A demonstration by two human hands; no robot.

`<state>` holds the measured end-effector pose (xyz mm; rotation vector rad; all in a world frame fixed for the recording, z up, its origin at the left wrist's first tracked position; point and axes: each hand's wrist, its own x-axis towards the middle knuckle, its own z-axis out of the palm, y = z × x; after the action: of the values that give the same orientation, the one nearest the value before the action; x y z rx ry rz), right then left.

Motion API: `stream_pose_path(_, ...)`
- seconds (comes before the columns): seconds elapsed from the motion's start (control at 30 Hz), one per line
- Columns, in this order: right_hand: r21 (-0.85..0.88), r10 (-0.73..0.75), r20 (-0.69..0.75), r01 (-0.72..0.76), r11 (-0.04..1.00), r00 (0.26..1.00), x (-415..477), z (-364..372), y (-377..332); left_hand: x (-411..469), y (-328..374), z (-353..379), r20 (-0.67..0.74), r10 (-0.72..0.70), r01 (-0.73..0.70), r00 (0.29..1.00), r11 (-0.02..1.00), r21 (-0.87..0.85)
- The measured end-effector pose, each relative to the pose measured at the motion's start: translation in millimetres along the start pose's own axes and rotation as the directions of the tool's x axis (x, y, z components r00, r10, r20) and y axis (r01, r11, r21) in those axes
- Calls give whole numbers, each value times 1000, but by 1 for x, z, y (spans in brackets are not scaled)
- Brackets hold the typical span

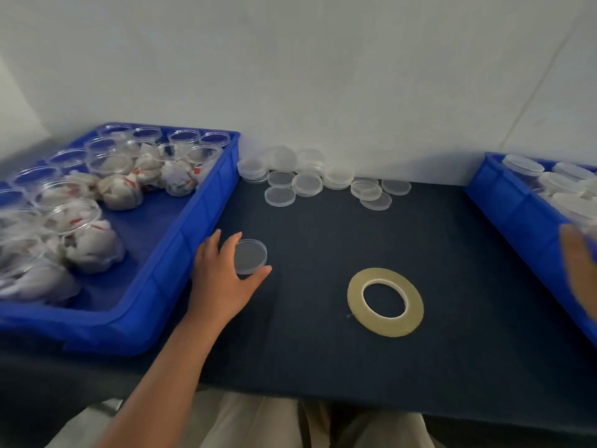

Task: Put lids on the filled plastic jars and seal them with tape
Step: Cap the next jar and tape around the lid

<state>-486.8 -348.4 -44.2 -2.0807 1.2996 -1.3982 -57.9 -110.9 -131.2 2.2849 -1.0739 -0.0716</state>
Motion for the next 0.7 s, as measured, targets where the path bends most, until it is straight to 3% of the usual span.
stream_pose_path(0.03,-37,-90,26,91,995,996,-12,11,-15,6,5,-1,104,-53,47,993,997,57)
stream_pose_path(0.07,-145,-80,82,91,985,993,-34,24,-41,8,12,-3,175,-80,65,981,994,89)
stream_pose_path(0.1,-221,-121,142,151,964,982,-56,41,-60,7,19,-5,198,-67,47,978,993,107)
stream_pose_path(0.13,-187,-148,240,196,963,959,-79,59,-75,4,25,-8,178,-12,-8,984,994,111)
stream_pose_path(0.2,-77,-221,358,265,961,907,-116,96,-102,-9,35,-23,18,181,-182,983,981,70)
stream_pose_path(0.27,-18,-334,410,374,927,849,-142,127,-112,-23,40,-51,-219,347,-336,912,938,85)
stream_pose_path(0.33,9,-395,456,440,898,797,-157,146,-114,-26,37,-91,-298,336,-310,894,942,131)
stream_pose_path(0.43,44,-447,478,488,872,756,-168,160,-104,-5,12,-154,-128,162,-129,979,964,232)
stream_pose_path(0.53,86,-514,417,531,843,749,-167,168,-95,36,-20,-193,81,0,-34,997,905,424)
stream_pose_path(0.7,81,-503,357,511,856,787,-167,169,-100,110,-43,-188,181,62,-129,982,913,387)
